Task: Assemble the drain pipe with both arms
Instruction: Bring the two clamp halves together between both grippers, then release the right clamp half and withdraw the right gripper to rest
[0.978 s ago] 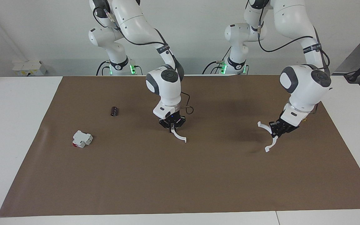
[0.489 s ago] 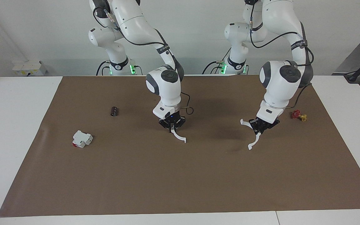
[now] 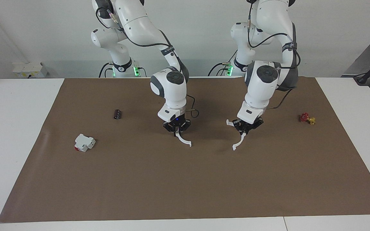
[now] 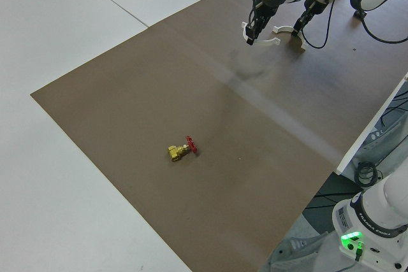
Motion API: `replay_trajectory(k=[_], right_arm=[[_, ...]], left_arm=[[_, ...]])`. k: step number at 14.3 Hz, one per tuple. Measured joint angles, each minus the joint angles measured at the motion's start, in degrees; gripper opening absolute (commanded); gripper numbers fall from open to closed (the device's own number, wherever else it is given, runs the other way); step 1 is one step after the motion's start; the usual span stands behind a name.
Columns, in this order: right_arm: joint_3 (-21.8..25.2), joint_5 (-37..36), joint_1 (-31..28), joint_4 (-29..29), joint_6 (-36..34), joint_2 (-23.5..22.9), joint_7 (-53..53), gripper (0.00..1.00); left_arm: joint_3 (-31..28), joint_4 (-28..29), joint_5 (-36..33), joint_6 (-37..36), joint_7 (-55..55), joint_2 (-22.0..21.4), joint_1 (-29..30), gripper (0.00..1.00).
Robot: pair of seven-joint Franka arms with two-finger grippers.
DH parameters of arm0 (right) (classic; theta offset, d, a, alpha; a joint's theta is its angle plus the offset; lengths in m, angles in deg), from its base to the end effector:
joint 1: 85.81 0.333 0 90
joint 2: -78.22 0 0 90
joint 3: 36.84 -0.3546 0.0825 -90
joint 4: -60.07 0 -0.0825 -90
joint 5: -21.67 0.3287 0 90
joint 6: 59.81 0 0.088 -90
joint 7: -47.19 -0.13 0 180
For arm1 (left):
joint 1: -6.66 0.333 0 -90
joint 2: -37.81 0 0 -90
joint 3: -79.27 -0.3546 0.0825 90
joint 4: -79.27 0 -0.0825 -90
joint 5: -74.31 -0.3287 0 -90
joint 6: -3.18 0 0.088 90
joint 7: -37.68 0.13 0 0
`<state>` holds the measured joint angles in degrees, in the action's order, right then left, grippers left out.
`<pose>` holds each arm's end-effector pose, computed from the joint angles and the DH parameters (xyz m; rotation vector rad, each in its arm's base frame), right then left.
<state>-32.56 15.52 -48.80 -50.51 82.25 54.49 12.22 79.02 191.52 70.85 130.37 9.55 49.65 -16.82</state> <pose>0.5165 0.3354 0.3376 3.1208 0.0772 0.2639 0.5221 -0.2209 0.4222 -3.1171 -0.0782 -0.1098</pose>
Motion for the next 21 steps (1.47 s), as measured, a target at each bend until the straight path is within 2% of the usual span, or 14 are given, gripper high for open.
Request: replay_trajectory(k=[4, 8, 16, 18, 21], right_arm=[[0.5, 0.0, -0.9, 1.6, 0.3, 1.8, -2.3, 1.00], [0.9, 0.0, -8.3, 2.1, -3.2, 8.6, 0.3, 1.00], [1.2, 1.4, -23.9, 5.1, -24.5, 22.9, 14.6, 1.00], [1.3, 4.0, -27.2, 8.1, -32.6, 25.0, 17.1, 1.00], [1.3, 5.0, -30.5, 14.7, -43.7, 25.6, 20.2, 1.00]], left_arm=[[0.0, 1.8, 0.0, 2.1, -4.5, 0.2, -3.4, 0.00], [0.0, 3.0, -2.1, 6.5, -11.4, 3.1, -7.4, 0.00], [0.0, 3.0, -3.5, 9.6, -15.8, 6.0, -11.9, 0.00], [-0.1, 3.0, -3.6, 10.2, -16.0, 6.2, -12.2, 0.00], [0.0, 3.0, -3.7, 11.5, -16.0, 6.5, -12.2, 0.00]])
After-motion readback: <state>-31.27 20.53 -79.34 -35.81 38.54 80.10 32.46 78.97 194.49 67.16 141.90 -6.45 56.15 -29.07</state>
